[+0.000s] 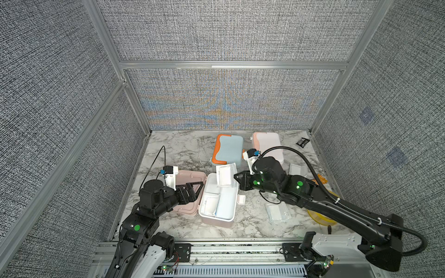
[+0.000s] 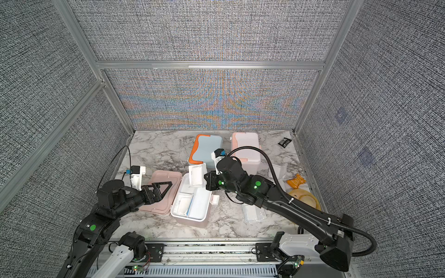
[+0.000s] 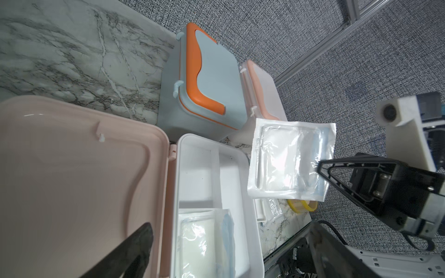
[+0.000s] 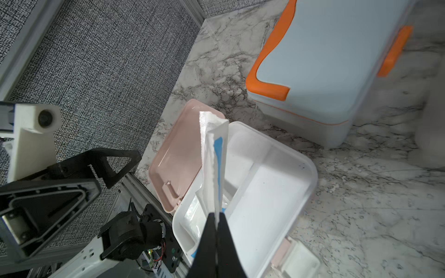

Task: Open first aid kits and take out gauze
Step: Pick up the gauze from the first aid kit, then place the gauze at the center of the board.

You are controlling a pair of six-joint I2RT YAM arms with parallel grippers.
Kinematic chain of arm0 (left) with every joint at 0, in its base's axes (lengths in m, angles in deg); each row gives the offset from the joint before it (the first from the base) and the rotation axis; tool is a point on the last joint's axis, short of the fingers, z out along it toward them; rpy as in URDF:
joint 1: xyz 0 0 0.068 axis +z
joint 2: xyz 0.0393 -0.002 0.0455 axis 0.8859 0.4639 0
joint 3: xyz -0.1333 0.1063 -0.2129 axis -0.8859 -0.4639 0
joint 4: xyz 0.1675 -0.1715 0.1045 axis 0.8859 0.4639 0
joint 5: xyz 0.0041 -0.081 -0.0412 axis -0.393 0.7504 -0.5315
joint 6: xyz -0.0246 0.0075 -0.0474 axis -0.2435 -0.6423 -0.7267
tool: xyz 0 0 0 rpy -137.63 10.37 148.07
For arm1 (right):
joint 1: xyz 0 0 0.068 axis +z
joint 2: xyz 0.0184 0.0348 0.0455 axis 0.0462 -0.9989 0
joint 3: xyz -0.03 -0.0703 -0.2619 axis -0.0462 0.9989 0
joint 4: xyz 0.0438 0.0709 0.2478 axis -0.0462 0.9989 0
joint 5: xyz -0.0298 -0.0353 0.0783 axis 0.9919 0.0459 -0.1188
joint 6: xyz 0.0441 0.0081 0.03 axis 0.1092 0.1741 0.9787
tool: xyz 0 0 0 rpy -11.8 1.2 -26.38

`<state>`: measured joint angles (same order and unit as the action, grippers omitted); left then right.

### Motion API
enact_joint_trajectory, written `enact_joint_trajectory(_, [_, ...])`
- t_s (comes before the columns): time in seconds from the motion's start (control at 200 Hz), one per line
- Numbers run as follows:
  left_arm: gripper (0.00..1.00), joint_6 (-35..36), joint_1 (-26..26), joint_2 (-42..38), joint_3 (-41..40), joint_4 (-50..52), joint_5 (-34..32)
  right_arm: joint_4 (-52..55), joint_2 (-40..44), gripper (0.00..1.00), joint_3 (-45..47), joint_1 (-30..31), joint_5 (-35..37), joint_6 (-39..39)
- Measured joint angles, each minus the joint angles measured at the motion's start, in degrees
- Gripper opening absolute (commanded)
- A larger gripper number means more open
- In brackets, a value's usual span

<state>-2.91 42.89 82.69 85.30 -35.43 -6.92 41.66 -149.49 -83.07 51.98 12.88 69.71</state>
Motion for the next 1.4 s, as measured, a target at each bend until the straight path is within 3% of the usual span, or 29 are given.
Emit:
enact_joint_trajectory(0.33, [1.00, 0.15, -0.02, -0.87, -0.04, -0.04, 0.20, 7.67, 18.69, 0.00, 9.68, -6.84, 5.77, -1.73])
enact_joint_trajectory(0.62, [1.00, -0.61, -0.55, 3.02, -2.56, -1.99, 1.70, 14.03, 24.17, 0.00, 19.87, -16.44, 2.43, -1.95])
enact_joint_trajectory(1.106, [1.00, -0.96, -7.37, 9.88, -3.78, -6.54, 0.94, 3.15, 9.35, 0.00, 26.08, -25.64, -14.82, -3.21])
enact_joint_trajectory(1.401, [1.00, -0.57, -10.34, 12.22, -3.34, -7.76, -1.14, -2.99, -7.91, 0.00, 22.62, -29.57, -21.75, -6.14])
